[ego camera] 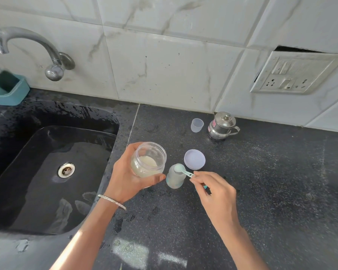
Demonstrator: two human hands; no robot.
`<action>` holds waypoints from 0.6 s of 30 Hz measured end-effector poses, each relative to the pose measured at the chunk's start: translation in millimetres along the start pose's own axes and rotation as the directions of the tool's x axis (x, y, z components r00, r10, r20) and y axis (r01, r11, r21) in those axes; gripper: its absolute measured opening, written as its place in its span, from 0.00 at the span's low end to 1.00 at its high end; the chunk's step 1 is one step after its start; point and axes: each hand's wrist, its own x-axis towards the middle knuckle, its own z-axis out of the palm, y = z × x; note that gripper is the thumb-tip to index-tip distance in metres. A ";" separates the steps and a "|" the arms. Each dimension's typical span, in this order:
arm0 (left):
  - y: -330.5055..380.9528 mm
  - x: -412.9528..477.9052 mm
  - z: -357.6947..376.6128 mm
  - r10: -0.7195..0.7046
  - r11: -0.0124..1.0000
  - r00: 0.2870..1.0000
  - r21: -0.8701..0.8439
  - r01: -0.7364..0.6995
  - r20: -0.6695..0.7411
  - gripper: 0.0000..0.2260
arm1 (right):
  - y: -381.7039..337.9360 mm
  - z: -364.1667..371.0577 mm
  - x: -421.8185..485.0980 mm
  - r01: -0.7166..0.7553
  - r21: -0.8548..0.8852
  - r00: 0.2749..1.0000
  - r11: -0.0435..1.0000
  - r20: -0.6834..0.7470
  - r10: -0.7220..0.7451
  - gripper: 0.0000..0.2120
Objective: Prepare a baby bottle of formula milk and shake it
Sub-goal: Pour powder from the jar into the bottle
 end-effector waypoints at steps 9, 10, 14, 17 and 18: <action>0.6 0.0 1.3 0.000 1.000 1.000 -0.016 0.000 0.009 0.37 | 1.1 0.0 -5.6 -0.082 0.098 0.997 0.992 -0.007 0.083 0.10; 0.7 -0.3 1.3 -0.001 1.000 1.000 -0.017 0.001 0.009 0.37 | 0.4 -0.3 -5.5 -0.143 0.151 0.989 0.978 -0.005 0.145 0.09; 1.7 -1.6 1.0 -0.002 1.000 1.000 -0.023 0.003 0.011 0.37 | -0.1 -2.9 0.7 -0.548 0.476 0.816 0.688 0.125 0.564 0.08; 3.5 -3.1 1.7 -0.007 1.000 1.000 -0.030 0.007 0.013 0.37 | 4.8 -7.6 8.9 -0.666 0.692 0.611 0.278 0.291 0.737 0.06; 4.1 -3.7 2.0 -0.008 0.999 1.000 -0.038 0.008 0.015 0.37 | 6.8 -9.1 11.4 -0.674 0.723 0.543 0.151 0.346 0.765 0.06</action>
